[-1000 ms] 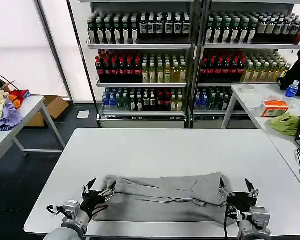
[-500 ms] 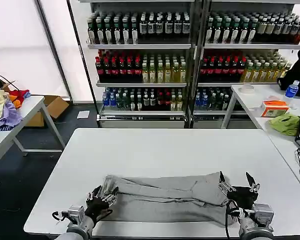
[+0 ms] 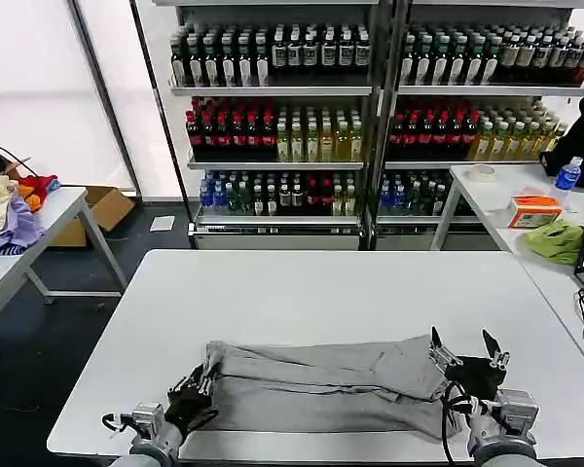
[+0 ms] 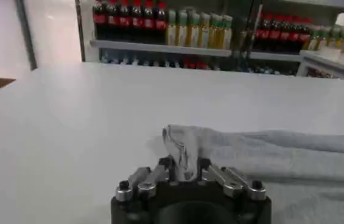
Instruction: Fold and organize the clothes.
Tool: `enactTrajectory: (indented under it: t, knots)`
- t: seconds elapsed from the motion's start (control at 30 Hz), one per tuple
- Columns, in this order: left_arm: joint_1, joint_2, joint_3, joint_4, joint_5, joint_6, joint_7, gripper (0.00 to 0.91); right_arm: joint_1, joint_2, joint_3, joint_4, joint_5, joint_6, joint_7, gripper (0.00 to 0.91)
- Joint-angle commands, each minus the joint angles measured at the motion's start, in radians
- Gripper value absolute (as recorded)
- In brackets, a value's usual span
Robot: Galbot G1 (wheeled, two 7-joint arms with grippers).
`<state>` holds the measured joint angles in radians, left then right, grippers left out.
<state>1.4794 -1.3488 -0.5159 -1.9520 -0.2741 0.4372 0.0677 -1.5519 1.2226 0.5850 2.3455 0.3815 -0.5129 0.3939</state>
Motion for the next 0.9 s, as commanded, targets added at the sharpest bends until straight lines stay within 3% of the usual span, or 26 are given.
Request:
enactTrajectory:
  t: [0.03,0.3,0.53,0.73,0.9]
  knots:
    - [0.004,0.005,-0.029,-0.004,-0.011,-0.023,0.025,0.000,0.034,-0.004,0.018,0.000,0.067,-0.025,0.017,0.907]
    - [-0.024,0.084,-0.178,-0.024,-0.114,-0.008,0.019,0.000,0.089,-0.008,0.027,-0.018,0.102,-0.047,0.028,0.907]
    - [-0.061,0.336,-0.439,0.048,-0.215,0.001,0.012,0.000,0.109,-0.013,0.016,-0.021,0.110,-0.049,0.029,0.907]
    - [-0.153,0.481,-0.544,0.150,-0.244,0.021,0.010,0.000,0.112,-0.014,0.010,-0.018,0.111,-0.052,0.033,0.907]
    - [-0.147,0.469,-0.533,0.099,-0.218,0.021,0.014,0.000,0.089,-0.008,0.017,-0.006,0.109,-0.049,0.036,0.907]
